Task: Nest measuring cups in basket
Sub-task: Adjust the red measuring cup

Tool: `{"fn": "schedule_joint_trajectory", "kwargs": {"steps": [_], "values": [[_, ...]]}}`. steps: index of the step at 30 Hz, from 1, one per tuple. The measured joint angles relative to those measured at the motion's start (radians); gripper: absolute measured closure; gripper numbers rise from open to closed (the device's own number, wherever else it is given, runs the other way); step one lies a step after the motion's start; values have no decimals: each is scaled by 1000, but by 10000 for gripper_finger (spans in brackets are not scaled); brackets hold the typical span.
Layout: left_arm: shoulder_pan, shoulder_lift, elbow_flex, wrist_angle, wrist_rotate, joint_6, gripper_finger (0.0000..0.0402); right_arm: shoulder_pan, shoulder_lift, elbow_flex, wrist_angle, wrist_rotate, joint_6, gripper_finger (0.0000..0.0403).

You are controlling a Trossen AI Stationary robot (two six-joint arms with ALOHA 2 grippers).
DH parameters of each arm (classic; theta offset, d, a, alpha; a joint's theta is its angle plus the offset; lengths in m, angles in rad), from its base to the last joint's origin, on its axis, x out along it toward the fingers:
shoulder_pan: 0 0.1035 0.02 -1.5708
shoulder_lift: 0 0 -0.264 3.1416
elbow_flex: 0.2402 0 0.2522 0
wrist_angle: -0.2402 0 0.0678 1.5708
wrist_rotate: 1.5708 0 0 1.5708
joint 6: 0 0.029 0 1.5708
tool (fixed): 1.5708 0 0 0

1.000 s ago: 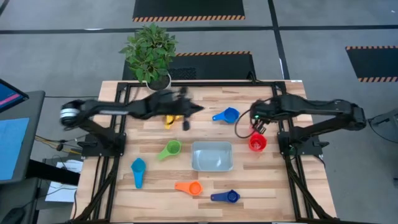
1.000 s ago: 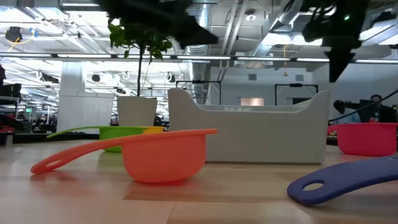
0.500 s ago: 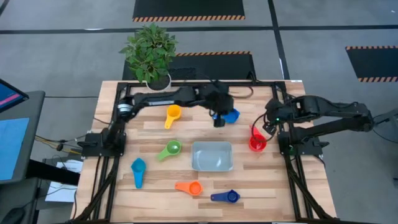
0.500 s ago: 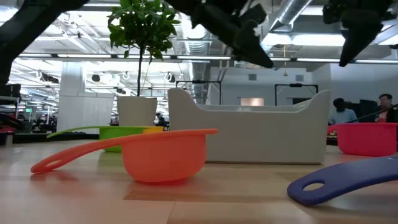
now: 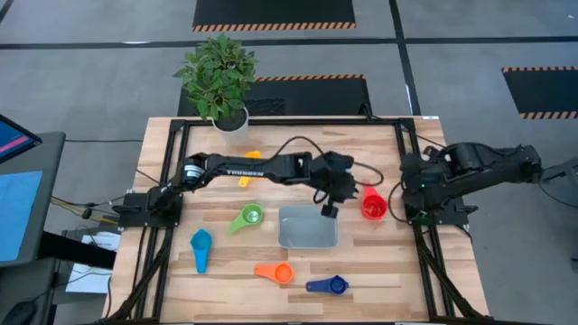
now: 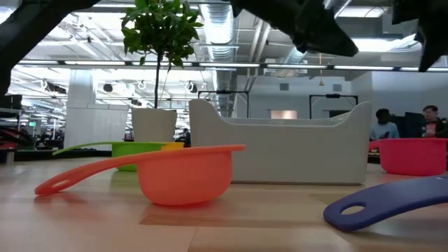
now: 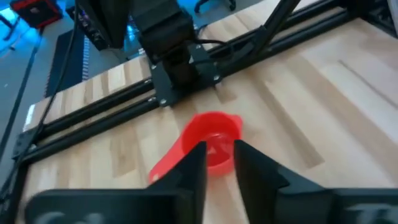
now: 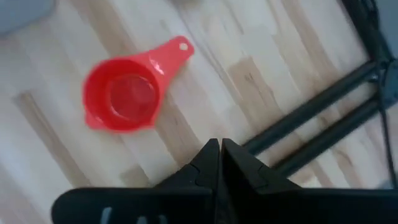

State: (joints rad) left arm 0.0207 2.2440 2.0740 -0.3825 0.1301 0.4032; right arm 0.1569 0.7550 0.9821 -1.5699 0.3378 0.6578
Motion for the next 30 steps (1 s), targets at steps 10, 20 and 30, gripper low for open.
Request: {"fn": "schedule_joint_trajectory", "kwargs": {"steps": [10, 20, 30], "values": [[-79, 0, 0, -32, -63, -140, 217, 113, -108, -223, 158, 6, 142, 361], [-123, 0, -1, -127, -77, -188, 225, 143, -2, -283, 347, 54, 68, 391], [-134, 0, -1, -170, -113, -195, 229, 93, 268, -299, 396, 107, 128, 375]]}}
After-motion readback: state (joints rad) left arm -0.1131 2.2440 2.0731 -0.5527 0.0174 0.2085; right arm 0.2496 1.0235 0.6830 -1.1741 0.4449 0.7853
